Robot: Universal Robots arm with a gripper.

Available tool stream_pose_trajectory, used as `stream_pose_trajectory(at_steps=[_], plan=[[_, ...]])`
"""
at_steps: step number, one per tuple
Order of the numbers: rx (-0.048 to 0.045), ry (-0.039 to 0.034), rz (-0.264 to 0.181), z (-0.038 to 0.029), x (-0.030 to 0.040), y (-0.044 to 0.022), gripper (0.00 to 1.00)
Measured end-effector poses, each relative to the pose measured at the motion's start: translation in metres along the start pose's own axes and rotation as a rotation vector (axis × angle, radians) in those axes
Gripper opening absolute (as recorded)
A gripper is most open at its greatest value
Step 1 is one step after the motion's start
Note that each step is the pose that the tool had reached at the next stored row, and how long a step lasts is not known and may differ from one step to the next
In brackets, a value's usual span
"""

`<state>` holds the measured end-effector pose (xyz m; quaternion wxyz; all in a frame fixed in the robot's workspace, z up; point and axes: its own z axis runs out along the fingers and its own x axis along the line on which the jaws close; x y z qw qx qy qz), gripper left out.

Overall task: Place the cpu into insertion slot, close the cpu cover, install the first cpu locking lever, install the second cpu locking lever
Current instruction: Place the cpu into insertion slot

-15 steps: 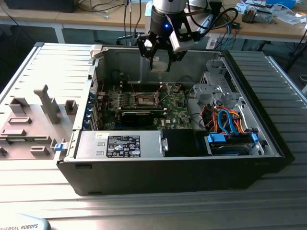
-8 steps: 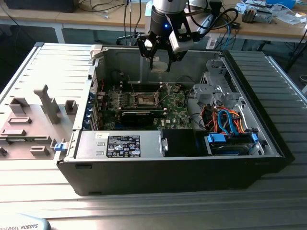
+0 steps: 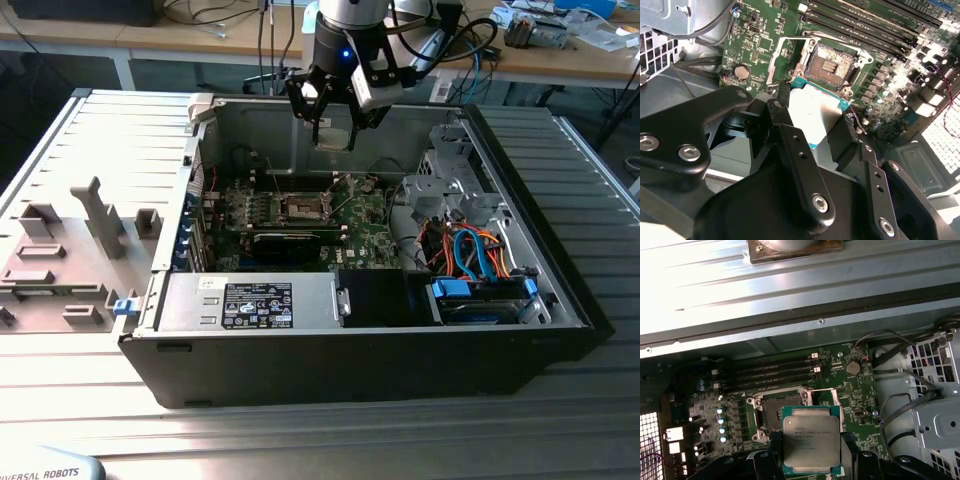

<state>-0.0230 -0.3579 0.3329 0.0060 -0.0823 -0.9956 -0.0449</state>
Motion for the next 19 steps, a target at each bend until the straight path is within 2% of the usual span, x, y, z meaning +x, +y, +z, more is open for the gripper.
stream_pose_trajectory(at_steps=[19], plan=[[-0.001, -0.0045, 0.051, 0.0, 0.0, 0.0, 0.54]])
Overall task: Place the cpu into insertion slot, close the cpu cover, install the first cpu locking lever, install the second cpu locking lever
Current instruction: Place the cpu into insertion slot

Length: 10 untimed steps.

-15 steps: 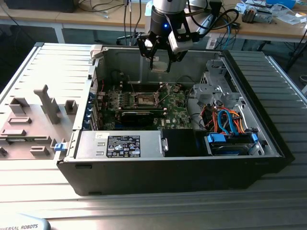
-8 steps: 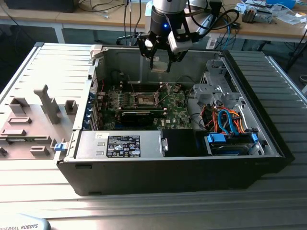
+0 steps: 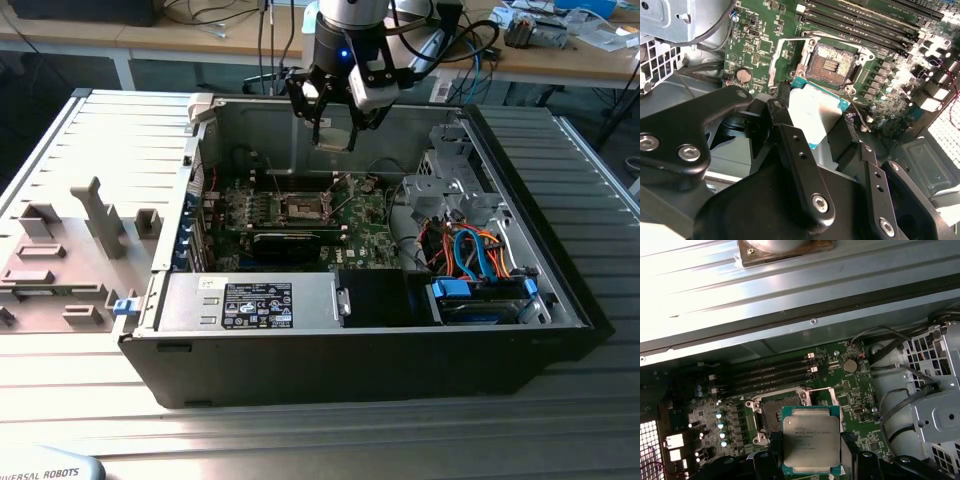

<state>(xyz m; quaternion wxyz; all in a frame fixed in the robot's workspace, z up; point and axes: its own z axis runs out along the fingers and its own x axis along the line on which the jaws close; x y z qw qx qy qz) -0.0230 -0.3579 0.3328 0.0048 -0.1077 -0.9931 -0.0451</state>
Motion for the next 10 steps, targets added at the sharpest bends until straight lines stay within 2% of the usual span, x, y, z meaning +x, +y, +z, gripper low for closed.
stream_pose_trajectory(at_steps=[10], plan=[[-0.0004, -0.0018, 0.021, 0.0, 0.0, 0.0, 0.54]])
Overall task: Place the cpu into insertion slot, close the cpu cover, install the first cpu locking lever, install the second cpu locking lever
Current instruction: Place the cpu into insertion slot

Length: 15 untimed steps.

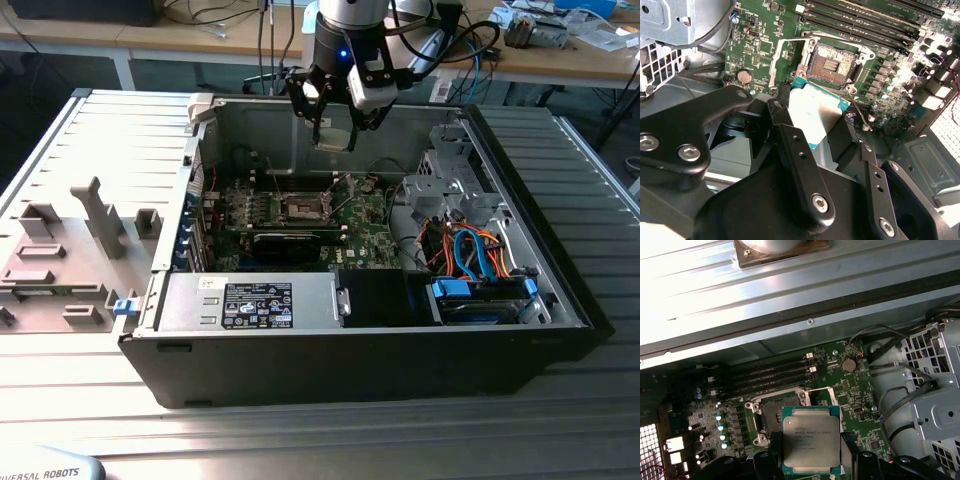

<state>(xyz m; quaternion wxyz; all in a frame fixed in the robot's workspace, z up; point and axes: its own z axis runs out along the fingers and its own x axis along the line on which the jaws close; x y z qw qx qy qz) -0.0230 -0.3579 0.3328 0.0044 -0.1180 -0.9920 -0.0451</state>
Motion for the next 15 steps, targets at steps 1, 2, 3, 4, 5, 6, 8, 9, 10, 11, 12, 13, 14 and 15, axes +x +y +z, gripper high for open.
stream_pose_trajectory(at_steps=[1, 2, 3, 4, 5, 6, 8, 9, 10, 11, 12, 13, 14, 15], plan=[[0.0, -0.0002, 0.002, 0.0, 0.0, 0.0, 0.54], [-0.0001, -0.0004, 0.004, 0.0, 0.0, 0.0, 0.54], [-0.0001, -0.0005, 0.006, 0.0, 0.0, 0.0, 0.54], [-0.0002, -0.0007, 0.008, 0.0, 0.0, 0.0, 0.54], [-0.0002, -0.0009, 0.01, 0.0, 0.0, 0.0, 0.54], [-0.0002, -0.0011, 0.012, 0.0, 0.0, 0.0, 0.54], [-0.0004, -0.0016, 0.018, 0.0, 0.0, 0.0, 0.54], [-0.0004, -0.0019, 0.021, 0.0, 0.0, 0.0, 0.54], [-0.0004, -0.002, 0.023, 0.0, 0.0, 0.0, 0.54], [-0.0004, -0.0022, 0.025, 0.0, 0.0, 0.0, 0.54], [-0.0005, -0.0025, 0.029, 0.0, 0.0, 0.0, 0.54], [-0.0006, -0.0028, 0.031, 0.0001, 0.0, 0.0, 0.54], [-0.0006, -0.0029, 0.033, 0.0001, 0.0, 0.0, 0.54], [-0.0007, -0.0031, 0.035, 0.0001, 0.0, 0.0, 0.54]])
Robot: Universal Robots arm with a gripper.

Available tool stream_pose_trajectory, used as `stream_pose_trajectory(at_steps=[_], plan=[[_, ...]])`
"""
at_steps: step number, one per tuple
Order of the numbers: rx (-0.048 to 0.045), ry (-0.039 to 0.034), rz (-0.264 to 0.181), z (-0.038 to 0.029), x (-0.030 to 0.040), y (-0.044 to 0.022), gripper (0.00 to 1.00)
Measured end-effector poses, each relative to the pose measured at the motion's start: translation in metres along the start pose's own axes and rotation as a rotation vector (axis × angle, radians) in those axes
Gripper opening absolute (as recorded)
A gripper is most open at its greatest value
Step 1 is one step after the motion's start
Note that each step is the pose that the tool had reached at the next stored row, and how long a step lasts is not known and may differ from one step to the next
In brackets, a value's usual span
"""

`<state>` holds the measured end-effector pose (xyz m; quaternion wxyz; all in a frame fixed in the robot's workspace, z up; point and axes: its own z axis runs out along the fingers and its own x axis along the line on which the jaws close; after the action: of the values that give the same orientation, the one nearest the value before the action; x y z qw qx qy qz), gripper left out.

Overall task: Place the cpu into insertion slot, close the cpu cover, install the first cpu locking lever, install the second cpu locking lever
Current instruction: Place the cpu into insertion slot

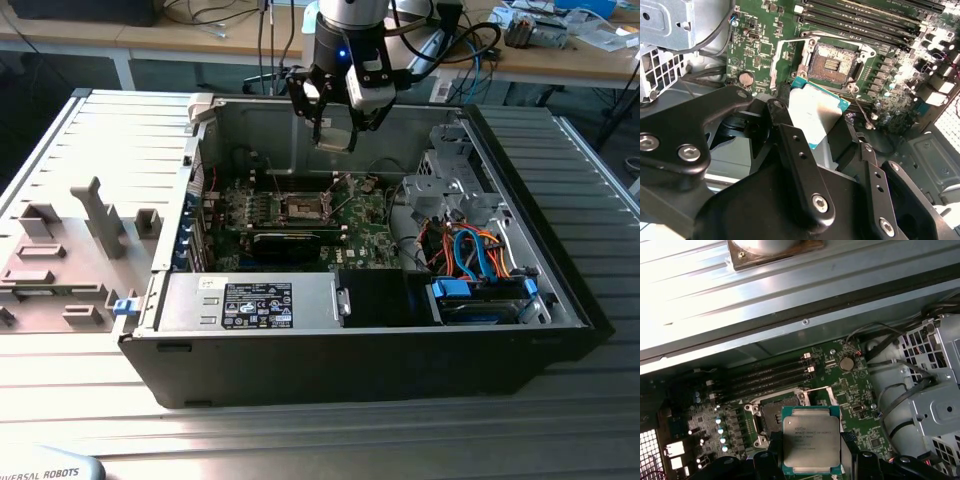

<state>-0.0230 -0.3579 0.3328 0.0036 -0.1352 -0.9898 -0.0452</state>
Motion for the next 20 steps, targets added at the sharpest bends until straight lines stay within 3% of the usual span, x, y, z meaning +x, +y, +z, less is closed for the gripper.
stream_pose_trajectory(at_steps=[20], plan=[[-0.0011, -0.005, 0.056, 0.0001, 0.0, 0.0, 0.54]])
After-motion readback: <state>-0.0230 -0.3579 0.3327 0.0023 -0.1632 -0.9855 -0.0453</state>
